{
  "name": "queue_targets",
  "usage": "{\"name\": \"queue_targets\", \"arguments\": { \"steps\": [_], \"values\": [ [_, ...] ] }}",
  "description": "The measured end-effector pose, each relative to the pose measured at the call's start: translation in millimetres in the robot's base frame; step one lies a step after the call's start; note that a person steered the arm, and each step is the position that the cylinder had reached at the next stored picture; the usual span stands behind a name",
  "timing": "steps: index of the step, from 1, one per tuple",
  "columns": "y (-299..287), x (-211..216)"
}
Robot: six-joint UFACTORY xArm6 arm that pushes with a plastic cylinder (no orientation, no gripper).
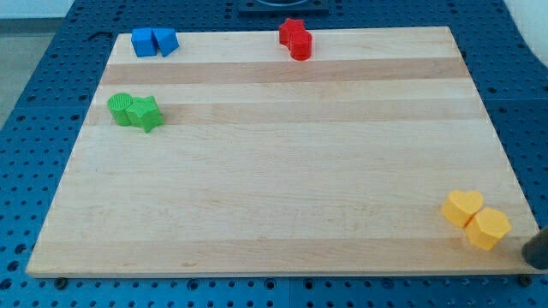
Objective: Push the yellow hexagon along with the yellow heart a bit up
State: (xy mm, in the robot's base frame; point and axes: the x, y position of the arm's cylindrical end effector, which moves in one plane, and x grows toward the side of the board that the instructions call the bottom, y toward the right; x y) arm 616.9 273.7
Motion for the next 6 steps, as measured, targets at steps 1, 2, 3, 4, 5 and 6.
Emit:
{"name": "queue_targets", "arguments": {
  "steps": [1, 2, 3, 4, 5, 6],
  "values": [
    [-9.9, -0.6],
    [-18.2, -0.7],
    [-26.5, -1.3],
    [-36.9, -1.3],
    [-49.0, -1.2],
    [-50.4, -3.0]
  ]
}}
